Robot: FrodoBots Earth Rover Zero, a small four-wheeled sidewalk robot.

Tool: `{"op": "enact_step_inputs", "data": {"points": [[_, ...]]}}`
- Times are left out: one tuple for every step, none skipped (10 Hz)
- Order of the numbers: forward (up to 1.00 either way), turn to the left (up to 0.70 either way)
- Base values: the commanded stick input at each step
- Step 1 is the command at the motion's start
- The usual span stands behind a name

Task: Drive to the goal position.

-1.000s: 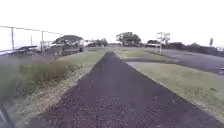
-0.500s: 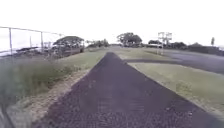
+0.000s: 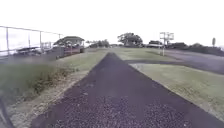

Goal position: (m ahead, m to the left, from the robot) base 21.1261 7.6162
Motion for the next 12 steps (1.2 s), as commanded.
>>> {"op": "enact_step_inputs", "data": {"points": [[0.7,-0.14],[0.7,-0.03],[0.7,0.0],[0.7,0.0],[0.7,0.0],[0.7,0.0],[0.7,0.0],[0.7,0.0],[0.7,0.0],[0.7,0.0],[0.7,0.0],[0.7,-0.01]]}}
